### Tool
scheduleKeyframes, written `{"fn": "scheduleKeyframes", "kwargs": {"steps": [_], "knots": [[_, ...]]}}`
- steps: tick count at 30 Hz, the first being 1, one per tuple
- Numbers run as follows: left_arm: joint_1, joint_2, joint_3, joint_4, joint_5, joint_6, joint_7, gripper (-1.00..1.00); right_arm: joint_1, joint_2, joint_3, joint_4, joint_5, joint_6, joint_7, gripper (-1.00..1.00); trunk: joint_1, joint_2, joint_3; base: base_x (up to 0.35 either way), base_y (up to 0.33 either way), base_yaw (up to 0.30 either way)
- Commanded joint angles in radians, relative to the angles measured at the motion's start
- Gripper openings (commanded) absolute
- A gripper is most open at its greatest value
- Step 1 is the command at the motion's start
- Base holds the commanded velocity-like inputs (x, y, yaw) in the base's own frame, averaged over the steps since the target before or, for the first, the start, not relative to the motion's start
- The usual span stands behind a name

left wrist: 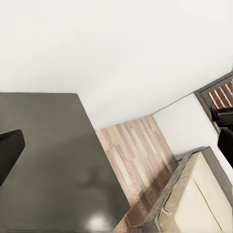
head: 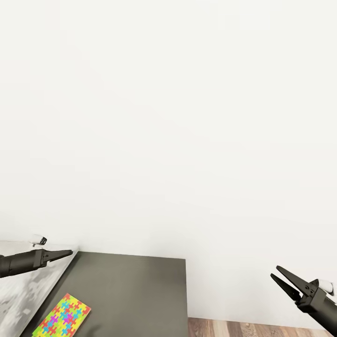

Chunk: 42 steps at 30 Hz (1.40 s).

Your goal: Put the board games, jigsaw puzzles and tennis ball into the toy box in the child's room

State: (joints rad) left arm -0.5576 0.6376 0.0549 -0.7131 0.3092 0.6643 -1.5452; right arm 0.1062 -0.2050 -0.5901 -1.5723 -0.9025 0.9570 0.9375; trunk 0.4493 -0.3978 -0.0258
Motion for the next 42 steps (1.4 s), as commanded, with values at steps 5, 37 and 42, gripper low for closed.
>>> {"fn": "scheduleKeyframes", "kwargs": {"steps": [5, 37, 42], "knots": [[-0.012, -0.012, 0.001, -0.005, -0.073, 0.064, 0.296, 1.00, -0.003, 0.001, 0.002, 0.000, 0.007, 0.001, -0.007, 1.00, 0.001, -0.002, -0.002, 0.000, 0.000, 0.000], [-0.016, -0.256, -0.009, 0.058, -0.293, 0.076, 1.105, 1.00, -0.008, -0.001, 0.000, 0.003, 0.028, 0.003, -0.086, 1.00, 0.001, -0.002, -0.036, 0.000, 0.000, 0.000], [-0.016, -0.234, -0.006, 0.065, -0.285, 0.072, 1.068, 1.00, -0.008, -0.001, 0.000, 0.003, 0.028, 0.004, -0.085, 1.00, 0.001, -0.002, -0.044, 0.000, 0.000, 0.000]]}}
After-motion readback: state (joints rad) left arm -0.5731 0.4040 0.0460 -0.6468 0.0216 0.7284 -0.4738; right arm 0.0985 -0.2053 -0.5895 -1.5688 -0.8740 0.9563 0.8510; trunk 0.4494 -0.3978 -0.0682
